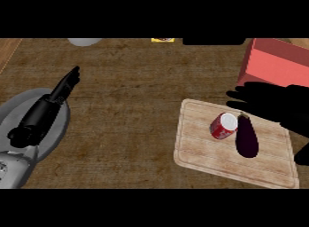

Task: Pick the can from the cutting board and place it in the cardboard box

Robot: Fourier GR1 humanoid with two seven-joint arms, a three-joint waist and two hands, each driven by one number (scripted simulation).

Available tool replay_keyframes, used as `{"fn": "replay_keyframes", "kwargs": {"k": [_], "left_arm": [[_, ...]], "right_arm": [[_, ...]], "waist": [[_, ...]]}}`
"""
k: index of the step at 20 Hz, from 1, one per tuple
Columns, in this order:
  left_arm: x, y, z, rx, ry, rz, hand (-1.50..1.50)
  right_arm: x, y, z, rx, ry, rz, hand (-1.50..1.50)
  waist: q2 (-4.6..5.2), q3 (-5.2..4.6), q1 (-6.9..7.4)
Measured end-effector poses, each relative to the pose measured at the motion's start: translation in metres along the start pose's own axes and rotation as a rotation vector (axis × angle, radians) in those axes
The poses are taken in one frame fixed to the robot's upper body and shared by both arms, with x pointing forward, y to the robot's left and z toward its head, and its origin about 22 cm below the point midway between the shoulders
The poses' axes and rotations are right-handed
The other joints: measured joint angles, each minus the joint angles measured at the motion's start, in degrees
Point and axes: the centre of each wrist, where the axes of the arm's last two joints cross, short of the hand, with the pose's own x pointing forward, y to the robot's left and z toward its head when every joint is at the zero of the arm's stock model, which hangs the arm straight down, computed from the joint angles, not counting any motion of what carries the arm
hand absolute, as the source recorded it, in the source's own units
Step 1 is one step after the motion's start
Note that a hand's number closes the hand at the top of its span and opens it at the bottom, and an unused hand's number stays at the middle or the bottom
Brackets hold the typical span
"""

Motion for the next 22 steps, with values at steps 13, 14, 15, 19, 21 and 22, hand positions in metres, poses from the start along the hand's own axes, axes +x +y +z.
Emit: {"fn": "replay_keyframes", "kwargs": {"k": [13, 14, 15, 19, 21, 22], "left_arm": [[-0.002, 0.002, 0.000, -0.004, 0.001, 0.000, 0.00], [-0.002, 0.004, 0.001, -0.007, 0.000, 0.002, 0.00], [-0.001, 0.000, 0.003, -0.007, -0.002, 0.002, 0.00], [0.001, 0.001, 0.003, -0.007, 0.003, 0.002, 0.00], [0.001, 0.005, -0.002, -0.004, 0.001, 0.005, 0.00], [0.003, 0.003, -0.006, -0.002, 0.002, 0.003, 0.00]], "right_arm": [[0.034, 0.031, -0.023, 0.089, 0.125, 0.035, -1.50], [0.033, 0.033, -0.027, 0.084, 0.133, 0.041, -1.50], [0.037, 0.034, -0.031, 0.076, 0.137, 0.042, -1.50], [0.038, 0.044, -0.041, 0.060, 0.149, 0.051, -1.50], [0.037, 0.049, -0.044, 0.060, 0.155, 0.060, -1.50], [0.039, 0.051, -0.047, 0.065, 0.158, 0.064, -1.50]], "waist": [[0.17, 0.04, 0.27], [0.19, 0.04, 0.31], [0.19, 0.05, 0.34], [0.19, 0.05, 0.32], [0.20, 0.05, 0.26], [0.20, 0.05, 0.22]]}}
